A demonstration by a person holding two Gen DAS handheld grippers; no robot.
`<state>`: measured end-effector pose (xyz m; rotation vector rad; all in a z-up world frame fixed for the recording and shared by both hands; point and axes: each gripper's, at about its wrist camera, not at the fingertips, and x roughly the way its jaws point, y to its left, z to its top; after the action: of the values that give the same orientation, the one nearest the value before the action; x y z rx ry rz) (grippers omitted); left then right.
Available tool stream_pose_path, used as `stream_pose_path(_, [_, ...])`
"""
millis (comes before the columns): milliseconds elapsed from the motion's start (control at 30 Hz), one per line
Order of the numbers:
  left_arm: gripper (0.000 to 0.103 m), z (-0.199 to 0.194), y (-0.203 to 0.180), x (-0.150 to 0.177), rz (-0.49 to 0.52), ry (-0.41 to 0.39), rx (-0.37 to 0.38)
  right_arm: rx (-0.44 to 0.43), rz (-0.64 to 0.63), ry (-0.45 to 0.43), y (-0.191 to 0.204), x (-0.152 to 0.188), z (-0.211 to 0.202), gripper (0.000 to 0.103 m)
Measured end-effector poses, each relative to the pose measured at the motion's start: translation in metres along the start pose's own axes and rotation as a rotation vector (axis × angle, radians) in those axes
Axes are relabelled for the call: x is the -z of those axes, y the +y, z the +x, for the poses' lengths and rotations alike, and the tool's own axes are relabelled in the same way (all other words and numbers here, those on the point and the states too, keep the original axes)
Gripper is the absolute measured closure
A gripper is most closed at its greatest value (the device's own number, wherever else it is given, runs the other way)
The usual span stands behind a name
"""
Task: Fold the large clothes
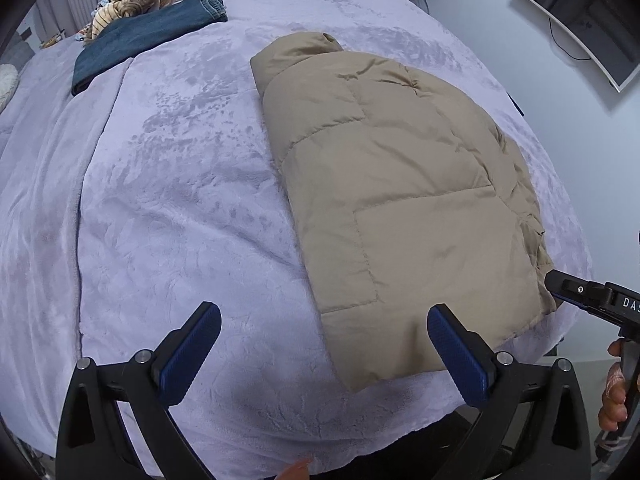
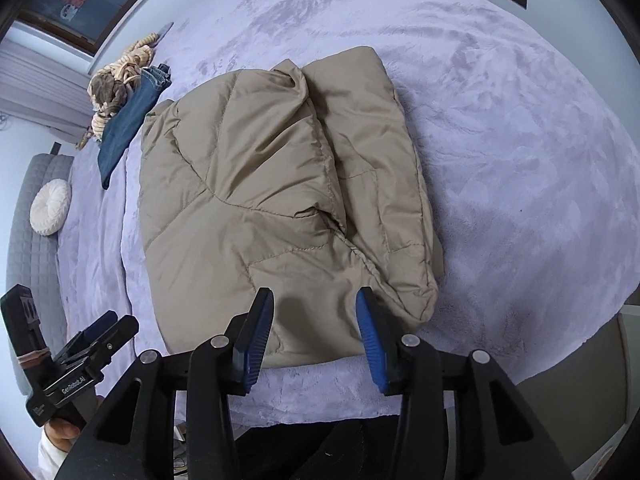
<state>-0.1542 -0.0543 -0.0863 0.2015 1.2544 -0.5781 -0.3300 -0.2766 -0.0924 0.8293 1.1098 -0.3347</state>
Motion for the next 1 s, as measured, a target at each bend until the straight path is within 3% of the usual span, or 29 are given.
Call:
stream_pose_path(67, [0.0,0.001,0.001,-0.001,-0.012,0.009,0.003,0.001,-0.003,0.002,0.003,0.0,-0.001,0.045])
stream_pose_path(200, [0.0,0.003,0.003,-0.005,-0.043,0.019,0.012,0.003,-0.008,0.019,0.008,-0.005,0.001,0.042])
stream_pose_path(400, [0.0,0.015,0.0,-0.022,-0.079,0.041,-0.006,-0.019,-0.027,0.028,0.006,-0.032,0.0,0.024])
stream_pose_path(800, [0.0,0.038,-0.002,-0.078,-0.207,0.036,-0.043,-0.061,-0.069,0.097,-0.019,-0.115,0.021,0.021])
stream_pose_path(1000, [0.0,0.063,0.007,-0.083,-0.262,0.078,-0.009,-0.116,0.027,0.145,-0.056,-0.139,0.046,0.02])
